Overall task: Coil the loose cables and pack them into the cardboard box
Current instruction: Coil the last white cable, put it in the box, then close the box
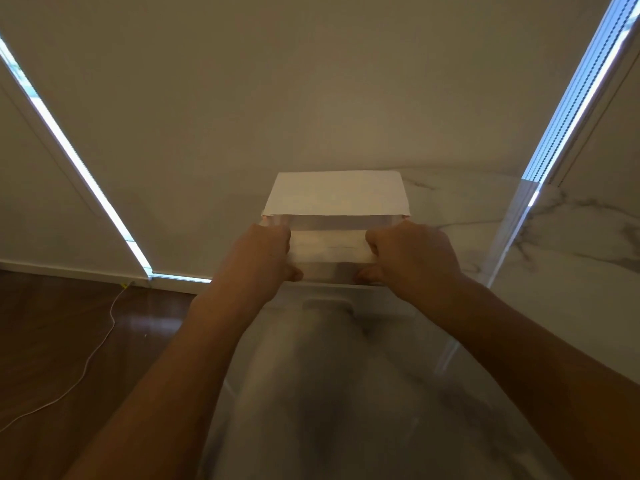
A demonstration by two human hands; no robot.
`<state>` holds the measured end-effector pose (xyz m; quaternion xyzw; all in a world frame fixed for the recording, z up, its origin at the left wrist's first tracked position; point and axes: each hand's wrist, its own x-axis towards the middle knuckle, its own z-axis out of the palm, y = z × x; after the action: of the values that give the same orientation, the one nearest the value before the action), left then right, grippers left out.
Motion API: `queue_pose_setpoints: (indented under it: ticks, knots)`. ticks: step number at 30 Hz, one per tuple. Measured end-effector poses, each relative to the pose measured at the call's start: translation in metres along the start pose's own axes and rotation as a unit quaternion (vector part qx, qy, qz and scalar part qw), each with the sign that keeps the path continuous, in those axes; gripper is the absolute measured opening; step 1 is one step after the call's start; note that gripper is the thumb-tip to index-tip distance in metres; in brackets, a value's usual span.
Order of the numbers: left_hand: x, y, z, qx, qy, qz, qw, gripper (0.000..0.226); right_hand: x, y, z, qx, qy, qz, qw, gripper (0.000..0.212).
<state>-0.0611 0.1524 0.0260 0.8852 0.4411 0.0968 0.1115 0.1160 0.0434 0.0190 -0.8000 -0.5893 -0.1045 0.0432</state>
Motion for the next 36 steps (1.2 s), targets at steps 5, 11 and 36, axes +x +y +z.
queue_pose_setpoints:
  ticks: [5,11,36]
  knots:
    - [-0.003,0.003,-0.002,0.01,-0.004,-0.004,1.0,0.04,0.0,-0.002,-0.001,-0.007,0.003,0.004,1.0,0.047]
    - [-0.003,0.004,-0.009,-0.005,-0.007,-0.014,1.0,0.039,-0.002,-0.002,-0.005,0.0,0.002,0.009,1.0,0.045]
    - [-0.005,-0.004,0.001,-0.085,0.099,0.0,0.992,0.026,-0.009,0.007,-0.025,0.099,0.04,0.058,0.993,0.029]
